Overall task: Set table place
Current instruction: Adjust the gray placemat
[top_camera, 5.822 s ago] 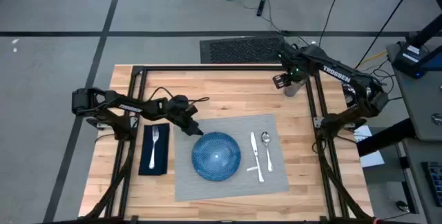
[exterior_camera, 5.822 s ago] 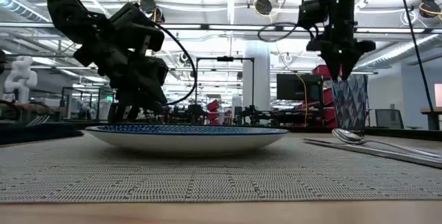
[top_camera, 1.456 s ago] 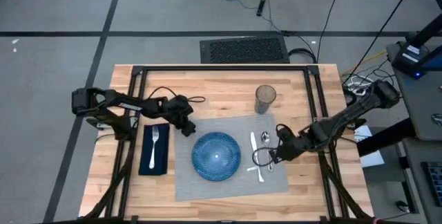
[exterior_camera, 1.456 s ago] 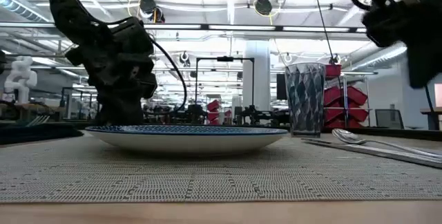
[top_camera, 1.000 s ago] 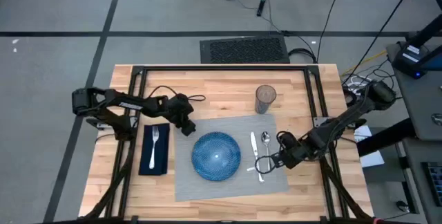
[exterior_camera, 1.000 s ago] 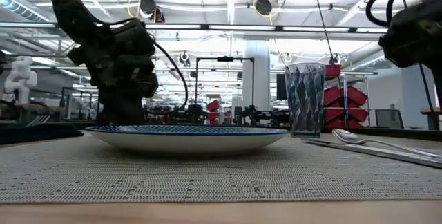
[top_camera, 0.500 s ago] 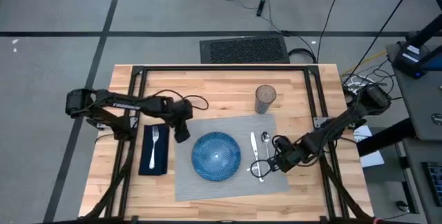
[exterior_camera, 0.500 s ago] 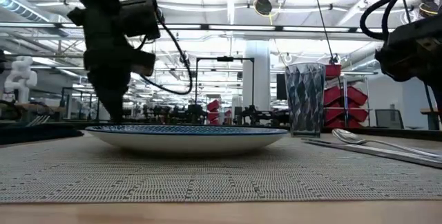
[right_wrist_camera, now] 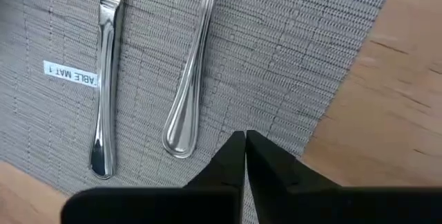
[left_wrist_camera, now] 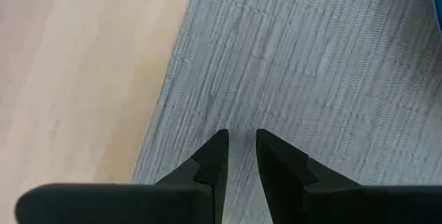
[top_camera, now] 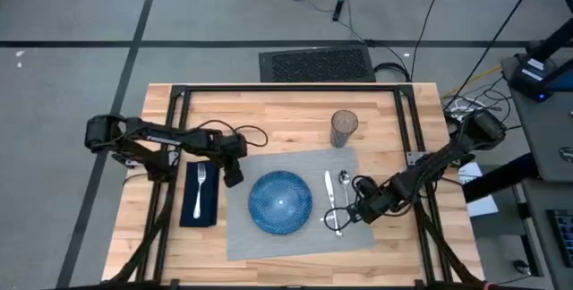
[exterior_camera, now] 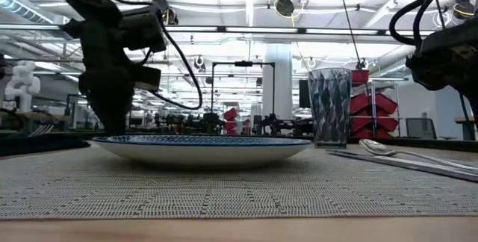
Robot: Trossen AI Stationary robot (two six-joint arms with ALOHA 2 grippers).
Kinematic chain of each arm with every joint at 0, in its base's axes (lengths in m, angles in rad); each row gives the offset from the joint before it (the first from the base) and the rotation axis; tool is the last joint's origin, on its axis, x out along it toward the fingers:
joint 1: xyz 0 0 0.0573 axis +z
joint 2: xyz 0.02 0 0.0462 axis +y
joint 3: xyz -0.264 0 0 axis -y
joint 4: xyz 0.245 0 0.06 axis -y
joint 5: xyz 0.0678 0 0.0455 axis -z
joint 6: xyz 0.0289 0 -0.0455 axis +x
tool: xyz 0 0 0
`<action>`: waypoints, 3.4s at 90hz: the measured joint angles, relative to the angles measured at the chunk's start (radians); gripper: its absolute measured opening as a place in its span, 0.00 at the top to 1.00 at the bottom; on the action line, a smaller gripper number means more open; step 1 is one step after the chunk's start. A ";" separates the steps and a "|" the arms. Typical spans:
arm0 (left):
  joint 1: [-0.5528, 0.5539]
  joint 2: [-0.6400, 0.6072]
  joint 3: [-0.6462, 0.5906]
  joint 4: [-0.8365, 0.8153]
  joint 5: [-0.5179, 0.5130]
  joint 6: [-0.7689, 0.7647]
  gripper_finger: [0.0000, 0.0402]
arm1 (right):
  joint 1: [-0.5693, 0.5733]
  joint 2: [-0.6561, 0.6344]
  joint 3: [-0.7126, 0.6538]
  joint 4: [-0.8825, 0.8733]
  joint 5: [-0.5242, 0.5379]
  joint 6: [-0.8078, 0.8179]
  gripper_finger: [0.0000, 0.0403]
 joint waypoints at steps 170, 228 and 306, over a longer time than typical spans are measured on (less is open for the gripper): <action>0.094 0.046 0.209 -0.201 0.060 0.044 0.85 | -0.005 -0.128 0.013 0.088 0.131 0.013 1.00; -0.081 0.046 0.210 -0.056 0.050 -0.108 0.85 | -0.200 -0.057 0.024 0.068 0.138 -0.204 1.00; -0.083 0.044 0.210 -0.013 0.024 -0.111 0.85 | -0.383 0.061 0.025 0.263 0.078 -0.458 1.00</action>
